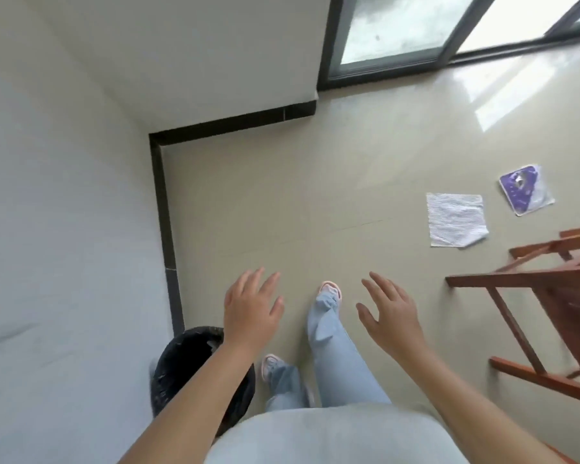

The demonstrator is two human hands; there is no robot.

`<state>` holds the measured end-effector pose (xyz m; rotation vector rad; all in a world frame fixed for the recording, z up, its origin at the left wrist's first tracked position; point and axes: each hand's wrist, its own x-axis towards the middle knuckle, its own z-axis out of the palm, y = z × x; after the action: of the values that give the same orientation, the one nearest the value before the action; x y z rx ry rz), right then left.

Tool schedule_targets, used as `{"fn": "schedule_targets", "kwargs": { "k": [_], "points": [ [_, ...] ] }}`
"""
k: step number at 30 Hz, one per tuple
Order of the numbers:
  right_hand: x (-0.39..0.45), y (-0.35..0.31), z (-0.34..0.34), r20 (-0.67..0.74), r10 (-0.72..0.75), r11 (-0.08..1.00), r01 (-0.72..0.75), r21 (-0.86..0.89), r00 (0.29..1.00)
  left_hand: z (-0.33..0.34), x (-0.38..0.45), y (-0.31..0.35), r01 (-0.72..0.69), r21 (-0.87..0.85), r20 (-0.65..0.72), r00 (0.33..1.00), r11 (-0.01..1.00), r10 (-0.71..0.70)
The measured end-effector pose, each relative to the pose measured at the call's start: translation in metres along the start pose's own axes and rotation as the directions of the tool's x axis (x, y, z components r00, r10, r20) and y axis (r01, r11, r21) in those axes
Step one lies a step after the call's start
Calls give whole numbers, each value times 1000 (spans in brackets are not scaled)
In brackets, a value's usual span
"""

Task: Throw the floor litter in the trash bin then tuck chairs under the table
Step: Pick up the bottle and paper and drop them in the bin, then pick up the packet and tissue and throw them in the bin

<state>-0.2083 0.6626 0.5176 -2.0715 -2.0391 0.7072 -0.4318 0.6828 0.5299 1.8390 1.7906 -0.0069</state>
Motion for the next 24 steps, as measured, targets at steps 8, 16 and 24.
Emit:
{"fn": "schedule_targets", "kwargs": {
  "k": [8,16,24],
  "points": [
    [33,90,-88,-102,331,941,-320,109,938,-35,93,140,-168,154,184,973,974,139],
    [131,149,-159,-141,387,920,-371,128,911,-53,190,223,-144,95,190,974,985,124],
    [256,224,-208,-175,475,877,-448,172,863,-66,360,308,-247,82,119,964,966,236]
  ]
}}
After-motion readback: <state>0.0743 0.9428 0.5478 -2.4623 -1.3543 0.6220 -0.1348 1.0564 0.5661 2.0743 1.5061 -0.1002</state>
